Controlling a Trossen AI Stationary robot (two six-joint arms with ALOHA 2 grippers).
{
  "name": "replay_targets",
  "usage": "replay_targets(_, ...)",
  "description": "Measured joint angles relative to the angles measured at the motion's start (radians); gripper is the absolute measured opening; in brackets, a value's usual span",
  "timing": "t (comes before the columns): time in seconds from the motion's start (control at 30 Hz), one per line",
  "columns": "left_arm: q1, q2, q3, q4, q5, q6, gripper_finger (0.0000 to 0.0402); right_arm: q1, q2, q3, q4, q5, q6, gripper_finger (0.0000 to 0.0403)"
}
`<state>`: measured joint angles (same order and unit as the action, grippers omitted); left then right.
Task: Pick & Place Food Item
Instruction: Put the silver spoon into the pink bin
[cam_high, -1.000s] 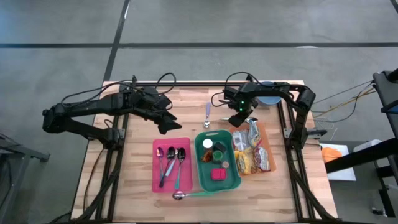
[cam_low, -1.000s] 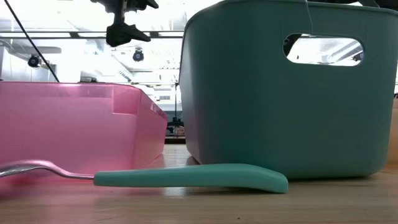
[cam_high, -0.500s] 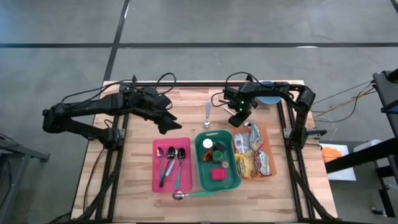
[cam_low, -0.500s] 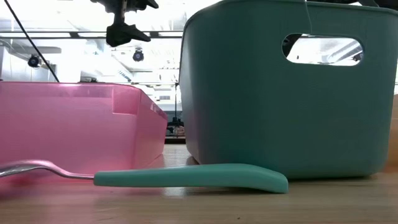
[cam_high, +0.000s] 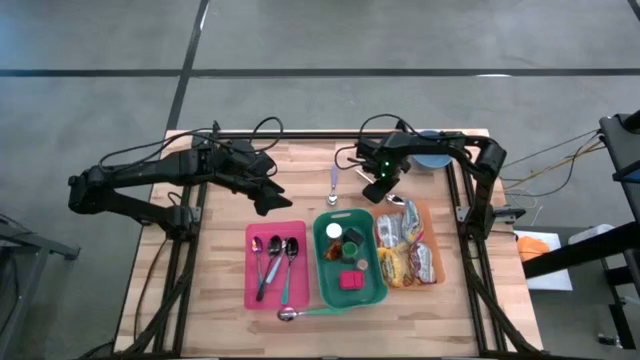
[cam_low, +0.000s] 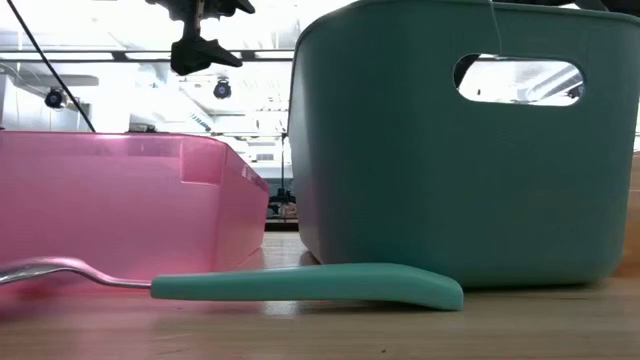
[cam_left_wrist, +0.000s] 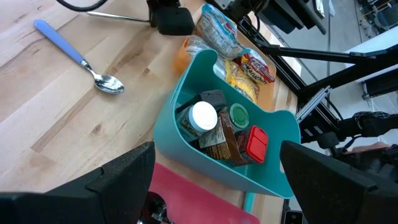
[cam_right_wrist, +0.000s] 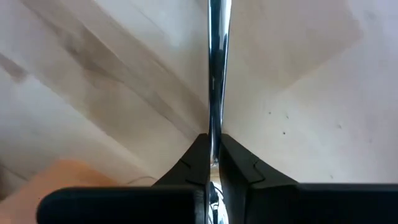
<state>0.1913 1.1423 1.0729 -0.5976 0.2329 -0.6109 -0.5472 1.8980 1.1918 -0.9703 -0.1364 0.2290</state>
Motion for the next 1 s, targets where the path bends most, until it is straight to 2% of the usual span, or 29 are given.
replay_targets(0.43, 0.000, 0.000, 0.000, 0.002, -0.001, -0.030, 0.0347, 0.000, -0.004, 0.171, -0.073, 0.001, -0.019, 0.0013)
replay_targets(0.8, 0.000, 0.000, 0.000, 0.036, -0.034, -0.259, 0.0347, 0.001, -0.071, 0.317, -0.122, -0.003, -0.005, 0.0013)
replay_targets(1.0, 0.000, 0.000, 0.000, 0.145, -0.040, -0.191, 0.0347, 0.027, -0.152, 0.342, -0.111, -0.049, 0.048, 0.0013)
